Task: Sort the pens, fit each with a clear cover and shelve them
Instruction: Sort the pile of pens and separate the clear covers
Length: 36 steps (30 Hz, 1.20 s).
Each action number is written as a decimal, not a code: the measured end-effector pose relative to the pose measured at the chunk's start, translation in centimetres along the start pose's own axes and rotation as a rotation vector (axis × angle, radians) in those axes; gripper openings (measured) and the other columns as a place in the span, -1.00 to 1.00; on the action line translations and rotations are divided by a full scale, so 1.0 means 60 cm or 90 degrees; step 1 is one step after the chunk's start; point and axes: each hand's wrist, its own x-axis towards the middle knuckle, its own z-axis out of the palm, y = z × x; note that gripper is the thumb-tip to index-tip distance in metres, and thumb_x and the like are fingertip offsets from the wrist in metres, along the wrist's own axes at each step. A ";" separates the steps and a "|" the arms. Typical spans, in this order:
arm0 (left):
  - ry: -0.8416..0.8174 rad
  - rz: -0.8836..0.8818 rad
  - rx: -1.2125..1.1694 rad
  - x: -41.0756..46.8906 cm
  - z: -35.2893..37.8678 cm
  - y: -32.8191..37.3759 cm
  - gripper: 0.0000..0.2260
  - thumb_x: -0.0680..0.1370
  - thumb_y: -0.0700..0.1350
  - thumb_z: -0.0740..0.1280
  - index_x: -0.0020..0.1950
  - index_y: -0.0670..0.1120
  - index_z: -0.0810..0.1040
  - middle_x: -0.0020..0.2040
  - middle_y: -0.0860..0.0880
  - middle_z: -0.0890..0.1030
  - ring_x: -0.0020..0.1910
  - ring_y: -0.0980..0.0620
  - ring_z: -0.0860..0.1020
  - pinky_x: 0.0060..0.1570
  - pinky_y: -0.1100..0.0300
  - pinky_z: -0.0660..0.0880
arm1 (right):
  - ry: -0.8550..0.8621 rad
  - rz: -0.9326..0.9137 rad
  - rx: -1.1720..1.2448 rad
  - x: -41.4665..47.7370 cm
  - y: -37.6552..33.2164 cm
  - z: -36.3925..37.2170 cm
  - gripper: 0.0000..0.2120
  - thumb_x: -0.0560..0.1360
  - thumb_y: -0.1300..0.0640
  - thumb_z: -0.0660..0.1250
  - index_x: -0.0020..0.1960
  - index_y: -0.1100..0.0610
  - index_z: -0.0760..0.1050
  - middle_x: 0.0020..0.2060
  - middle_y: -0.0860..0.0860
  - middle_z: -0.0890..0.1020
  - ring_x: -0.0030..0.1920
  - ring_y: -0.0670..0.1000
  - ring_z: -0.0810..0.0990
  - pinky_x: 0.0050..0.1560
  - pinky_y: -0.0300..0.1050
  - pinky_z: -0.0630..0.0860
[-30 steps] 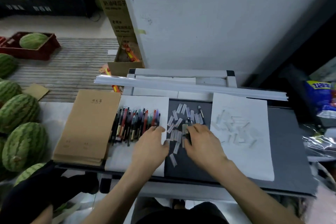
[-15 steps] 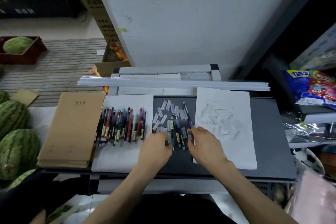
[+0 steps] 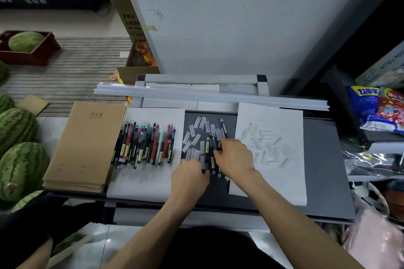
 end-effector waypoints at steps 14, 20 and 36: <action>0.164 -0.021 -0.135 -0.030 -0.053 -0.029 -0.86 0.56 0.14 0.32 -0.11 0.10 0.53 -0.18 0.18 0.60 -0.22 0.13 0.55 -0.17 0.11 0.51 | -0.008 0.098 0.097 0.012 -0.006 0.012 -0.78 0.51 0.01 0.35 -0.26 0.08 0.56 -0.23 0.06 0.63 -0.18 0.14 0.62 -0.15 0.00 0.63; 0.263 0.000 -0.466 -0.023 -0.075 -0.037 -0.93 0.55 -0.02 0.47 0.00 0.11 0.62 -0.13 0.18 0.68 -0.16 0.20 0.65 -0.17 0.10 0.65 | -0.018 0.131 0.118 0.010 -0.011 0.010 -0.80 0.44 0.06 0.36 -0.31 0.12 0.61 -0.35 0.03 0.64 -0.30 0.07 0.60 -0.25 -0.07 0.61; 0.107 -0.084 -0.607 0.028 -0.067 -0.003 -0.86 0.69 -0.03 0.22 0.21 0.00 0.48 -0.17 -0.03 0.65 -0.39 -0.01 0.56 -0.28 0.04 0.55 | 0.047 0.266 0.673 -0.026 0.032 -0.028 -0.77 0.45 0.12 0.39 -0.34 0.19 0.52 -0.47 0.04 0.48 -0.40 0.03 0.38 -0.25 -0.05 0.36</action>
